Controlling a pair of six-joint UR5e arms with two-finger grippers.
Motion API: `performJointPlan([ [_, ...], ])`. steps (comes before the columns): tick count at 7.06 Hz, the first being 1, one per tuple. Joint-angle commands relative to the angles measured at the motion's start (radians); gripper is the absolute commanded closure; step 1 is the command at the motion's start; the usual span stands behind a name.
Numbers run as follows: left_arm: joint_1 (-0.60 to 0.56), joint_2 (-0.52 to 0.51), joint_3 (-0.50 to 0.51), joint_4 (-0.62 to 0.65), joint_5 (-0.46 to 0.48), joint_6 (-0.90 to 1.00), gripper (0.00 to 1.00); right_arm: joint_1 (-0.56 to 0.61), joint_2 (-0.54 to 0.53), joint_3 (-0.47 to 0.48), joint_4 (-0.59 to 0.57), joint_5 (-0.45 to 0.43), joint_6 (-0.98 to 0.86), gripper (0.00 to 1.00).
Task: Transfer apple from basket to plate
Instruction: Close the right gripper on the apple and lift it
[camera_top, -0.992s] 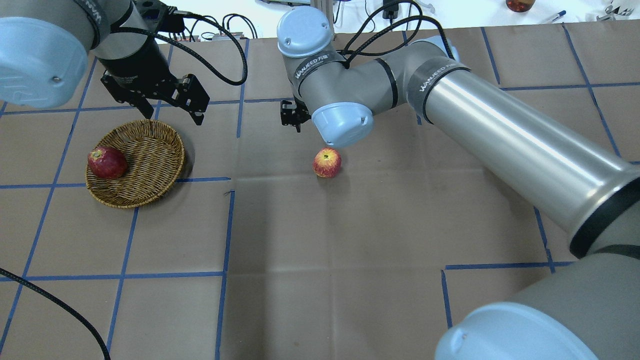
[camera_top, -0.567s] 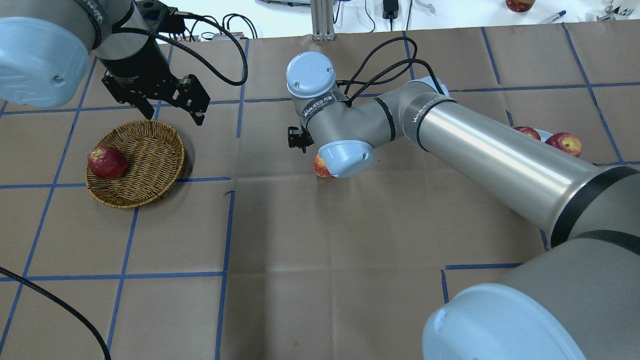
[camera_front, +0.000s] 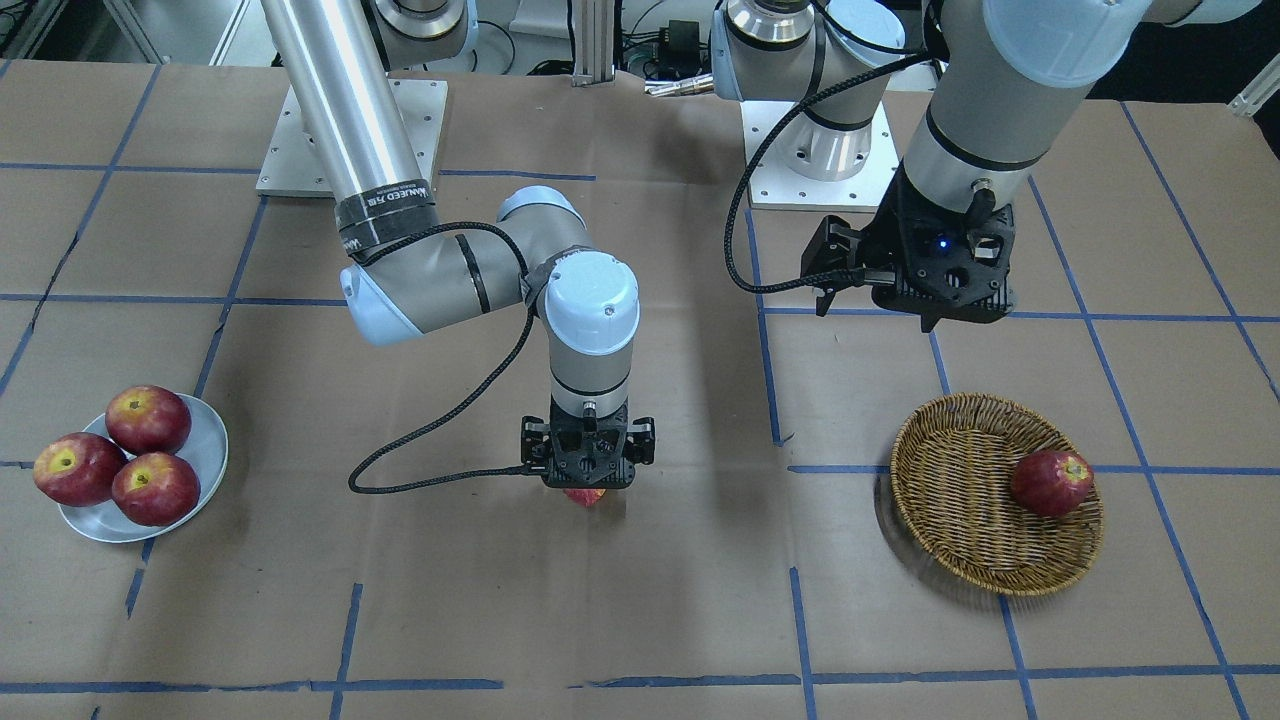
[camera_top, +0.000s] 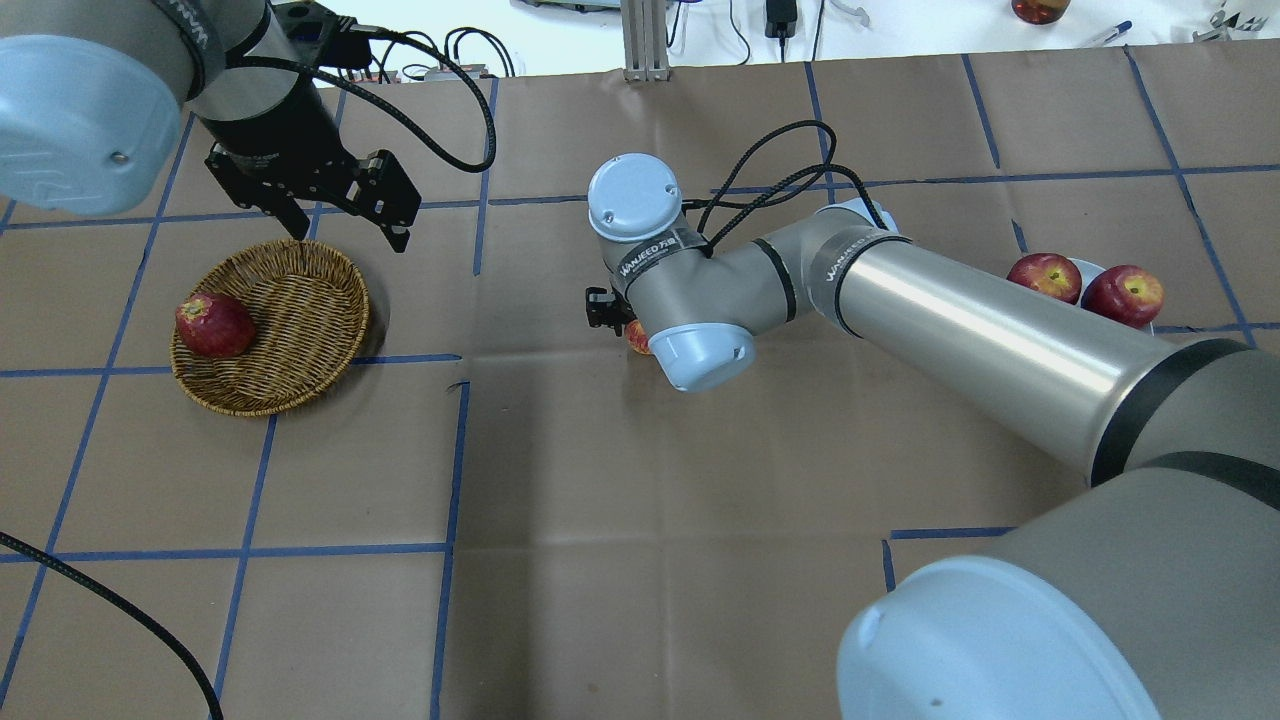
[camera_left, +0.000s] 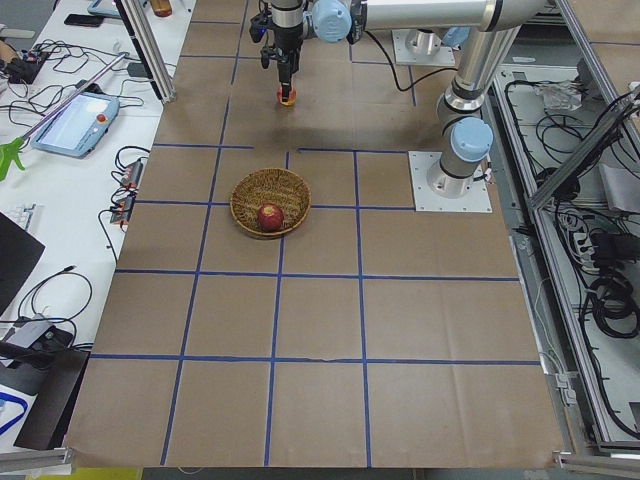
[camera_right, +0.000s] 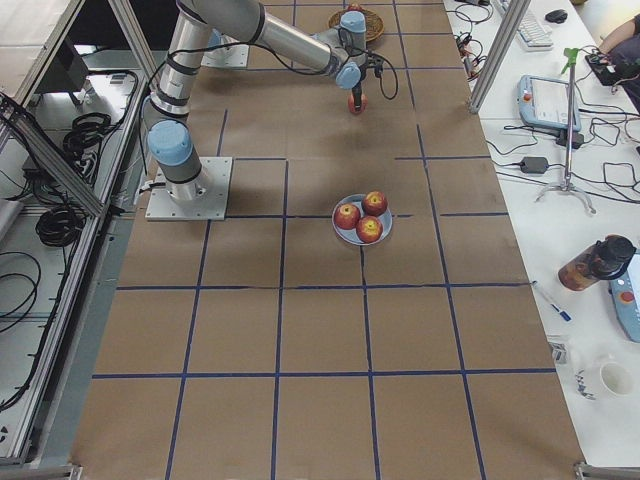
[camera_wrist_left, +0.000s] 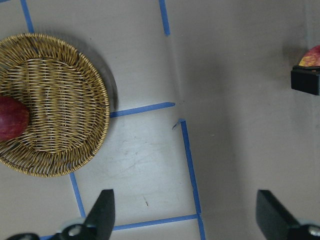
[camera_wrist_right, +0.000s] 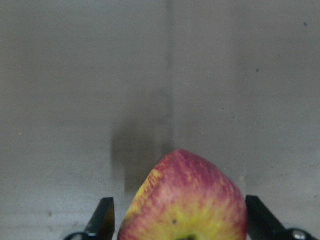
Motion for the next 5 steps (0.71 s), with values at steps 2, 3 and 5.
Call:
performJointPlan([
  [2, 0.000, 0.001, -0.001, 0.000, 0.000, 0.001, 0.00, -0.003, -0.002, -0.013, 0.005, -0.005, 0.002, 0.44],
  [3, 0.000, -0.002, -0.001, 0.000, 0.000, 0.000, 0.00, -0.014, -0.015, -0.019, 0.008, -0.002, 0.001, 0.45],
  [5, -0.003, -0.003, -0.001, 0.000, 0.000, 0.000, 0.00, -0.025, -0.041, -0.057, 0.043, 0.001, -0.001, 0.45],
])
